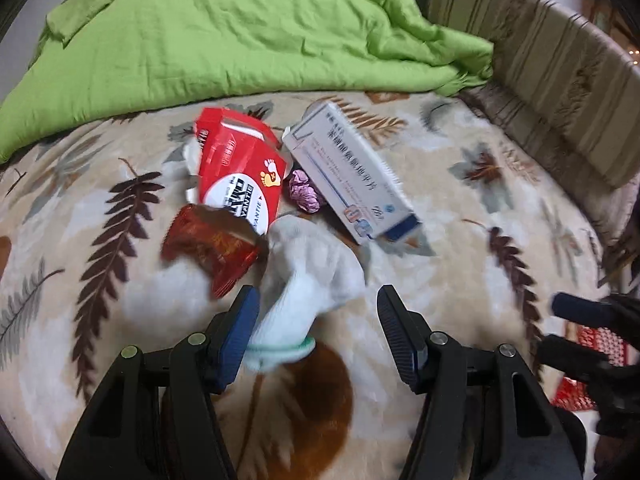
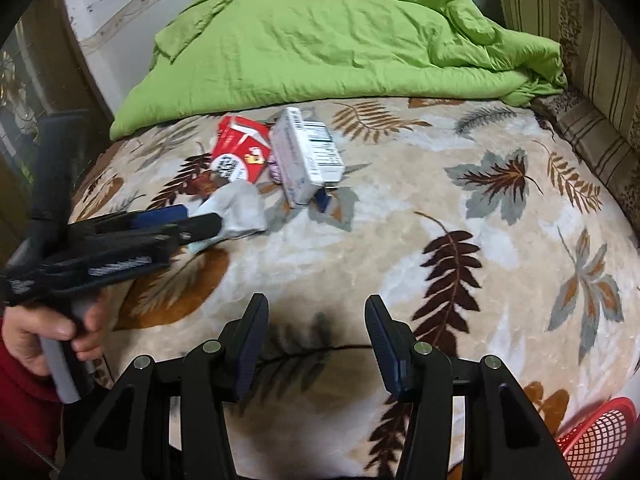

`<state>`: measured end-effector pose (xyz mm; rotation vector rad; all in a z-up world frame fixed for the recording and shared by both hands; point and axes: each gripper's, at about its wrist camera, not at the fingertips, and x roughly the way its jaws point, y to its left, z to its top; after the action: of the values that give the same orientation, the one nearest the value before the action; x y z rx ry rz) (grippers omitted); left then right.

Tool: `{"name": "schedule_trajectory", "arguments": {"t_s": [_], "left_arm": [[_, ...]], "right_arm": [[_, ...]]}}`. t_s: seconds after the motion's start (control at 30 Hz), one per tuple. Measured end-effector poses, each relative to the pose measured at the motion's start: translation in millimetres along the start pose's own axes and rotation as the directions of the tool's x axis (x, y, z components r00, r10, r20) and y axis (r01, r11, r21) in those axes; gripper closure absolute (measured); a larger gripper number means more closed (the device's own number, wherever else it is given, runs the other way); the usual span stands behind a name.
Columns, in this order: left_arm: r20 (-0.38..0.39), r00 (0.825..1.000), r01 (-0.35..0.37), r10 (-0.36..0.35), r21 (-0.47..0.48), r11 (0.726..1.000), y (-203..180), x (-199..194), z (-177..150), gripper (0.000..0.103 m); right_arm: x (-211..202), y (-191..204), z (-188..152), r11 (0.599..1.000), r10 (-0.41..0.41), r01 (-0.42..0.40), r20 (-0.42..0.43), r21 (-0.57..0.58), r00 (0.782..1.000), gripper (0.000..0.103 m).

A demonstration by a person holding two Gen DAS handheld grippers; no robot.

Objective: Collect trash
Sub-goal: 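Grasp the white knit glove with the left tool while the right tool grasps the white medicine box, then lift the glove with the left tool while the right tool lifts the white box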

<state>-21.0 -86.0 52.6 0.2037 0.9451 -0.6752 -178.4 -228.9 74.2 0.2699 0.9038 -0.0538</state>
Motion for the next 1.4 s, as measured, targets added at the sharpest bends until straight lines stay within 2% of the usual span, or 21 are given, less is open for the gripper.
{"name": "schedule_trajectory", "arguments": {"t_s": [0.07,0.1,0.13,0.2,0.27,0.4,0.6,0.7,0.8,0.9,1.07,1.1,1.3,1.4], "left_arm": [[-0.009,1.0,-0.005,0.005,-0.017,1.0,1.0,16.3,2.2,0.045],[-0.009,1.0,-0.015,0.015,-0.017,1.0,1.1,22.5,2.1,0.057],[-0.003,0.999,-0.037,0.037,-0.009,0.999,0.4,27.0,1.0,0.061],[0.038,0.998,-0.057,0.058,-0.025,0.998,2.8,24.2,-2.6,0.076],[0.06,0.997,-0.036,0.04,-0.069,0.997,8.9,17.8,-5.2,0.083],[0.103,0.994,-0.014,0.028,-0.128,0.992,16.0,-9.8,-22.7,0.083],[0.164,0.981,-0.076,0.107,-0.186,0.98,23.5,-41.7,-59.3,0.083],[0.187,0.972,-0.098,0.139,-0.214,0.972,31.9,-43.1,-65.0,0.083],[0.186,0.972,-0.098,0.145,-0.242,0.965,41.5,-38.6,-67.7,0.083],[0.189,0.971,-0.095,0.144,-0.246,0.965,45.9,-34.3,-69.8,0.083],[0.201,0.971,-0.08,0.133,-0.254,0.964,47.0,-35.0,-71.6,0.083],[0.206,0.969,-0.079,0.133,-0.253,0.964,46.5,-37.7,-72.6,0.083],[0.228,0.967,-0.057,0.117,-0.252,0.966,41.4,-58.2,-82.1,0.083],[0.242,0.962,-0.07,0.126,-0.227,0.971,34.2,-70.7,-93.7,0.083]], "right_arm": [[0.8,-7.4,4.6,1.0,-0.002,0.002,0.004,0.009,1.0,0.049],[2.1,-11.7,8.4,1.0,0.001,-0.001,0.009,0.018,1.0,0.049],[3.3,-13.9,11.3,1.0,0.005,-0.005,0.01,0.023,1.0,0.049],[7.9,-20.3,21.2,0.999,0.027,-0.027,0.019,0.038,0.999,0.048],[13.0,-23.9,30.7,0.998,0.039,-0.041,0.03,0.049,0.999,0.046],[33.3,-24.3,57.7,0.994,0.1,-0.102,0.056,0.043,0.993,0.046],[85.8,-14.5,93.3,0.984,0.171,-0.172,0.038,0.037,0.985,0.046],[106.5,-4.5,100.1,0.988,0.154,-0.154,0.02,0.015,0.988,0.046],[121.0,8.9,98.4,0.99,0.141,-0.141,-0.003,0.004,0.99,0.063],[121.8,23.1,90.2,0.99,0.137,-0.137,0.009,-0.033,0.991,0.08],[121.3,34.5,81.6,0.997,0.061,-0.058,0.059,-0.051,0.996,0.082],[116.7,34.3,80.1,0.998,0.061,-0.058,0.081,-0.039,0.995,0.087],[74.1,44.9,54.9,0.992,0.123,-0.121,0.138,-0.027,0.983,0.088],[53.4,51.1,30.6,0.989,0.149,-0.144,0.149,-0.043,0.978,0.088]]}}
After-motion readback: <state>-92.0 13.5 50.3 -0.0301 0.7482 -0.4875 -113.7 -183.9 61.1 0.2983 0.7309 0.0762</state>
